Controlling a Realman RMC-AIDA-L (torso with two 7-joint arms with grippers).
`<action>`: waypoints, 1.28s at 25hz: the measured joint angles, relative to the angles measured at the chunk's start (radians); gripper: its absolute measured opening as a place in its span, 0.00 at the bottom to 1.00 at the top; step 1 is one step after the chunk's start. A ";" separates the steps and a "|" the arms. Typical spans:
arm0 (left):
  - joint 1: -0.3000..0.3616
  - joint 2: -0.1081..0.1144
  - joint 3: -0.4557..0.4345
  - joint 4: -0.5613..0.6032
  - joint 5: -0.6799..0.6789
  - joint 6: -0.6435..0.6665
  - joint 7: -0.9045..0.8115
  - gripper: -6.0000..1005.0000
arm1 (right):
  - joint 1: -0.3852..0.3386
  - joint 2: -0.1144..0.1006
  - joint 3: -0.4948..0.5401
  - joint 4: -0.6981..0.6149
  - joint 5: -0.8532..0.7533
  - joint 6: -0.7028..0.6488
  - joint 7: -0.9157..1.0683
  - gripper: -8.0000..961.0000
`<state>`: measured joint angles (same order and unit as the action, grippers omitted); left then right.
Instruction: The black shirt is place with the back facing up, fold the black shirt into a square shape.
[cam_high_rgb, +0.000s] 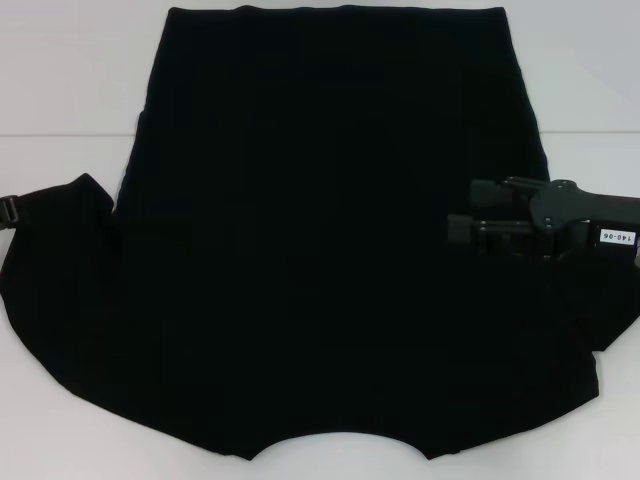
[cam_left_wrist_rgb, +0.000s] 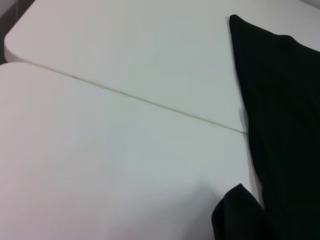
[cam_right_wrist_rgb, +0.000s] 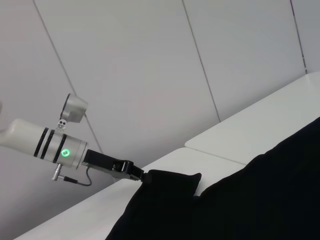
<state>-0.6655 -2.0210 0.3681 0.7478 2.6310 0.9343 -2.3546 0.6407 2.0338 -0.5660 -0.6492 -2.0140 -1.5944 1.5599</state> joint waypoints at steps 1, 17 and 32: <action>-0.001 0.000 0.000 -0.001 0.000 -0.004 0.003 0.03 | 0.000 0.000 0.000 0.000 0.000 -0.001 0.000 0.95; -0.014 0.001 0.001 -0.013 -0.015 -0.038 0.039 0.03 | -0.002 0.000 0.000 0.000 0.000 -0.006 0.000 0.95; 0.048 -0.067 0.004 -0.002 -0.497 0.420 0.261 0.03 | -0.006 0.002 0.000 0.002 0.000 -0.007 0.000 0.95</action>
<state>-0.6177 -2.0883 0.3725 0.7460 2.1336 1.3540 -2.0939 0.6343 2.0354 -0.5661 -0.6472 -2.0142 -1.6015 1.5599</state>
